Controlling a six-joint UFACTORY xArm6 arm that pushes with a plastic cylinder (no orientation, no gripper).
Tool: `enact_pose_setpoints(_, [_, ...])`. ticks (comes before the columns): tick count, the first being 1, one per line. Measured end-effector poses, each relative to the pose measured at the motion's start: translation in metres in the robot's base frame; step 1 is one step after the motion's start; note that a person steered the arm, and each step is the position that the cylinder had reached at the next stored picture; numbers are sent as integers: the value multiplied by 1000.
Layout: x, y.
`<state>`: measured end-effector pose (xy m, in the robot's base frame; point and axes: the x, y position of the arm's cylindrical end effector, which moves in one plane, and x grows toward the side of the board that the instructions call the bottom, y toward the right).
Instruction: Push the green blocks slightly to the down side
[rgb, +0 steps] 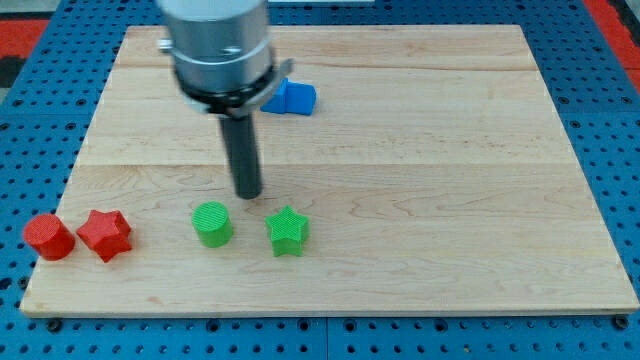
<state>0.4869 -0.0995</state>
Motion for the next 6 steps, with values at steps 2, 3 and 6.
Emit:
enact_pose_setpoints(2, [26, -17])
enact_pose_setpoints(3, [-21, 36])
enact_pose_setpoints(6, [34, 52])
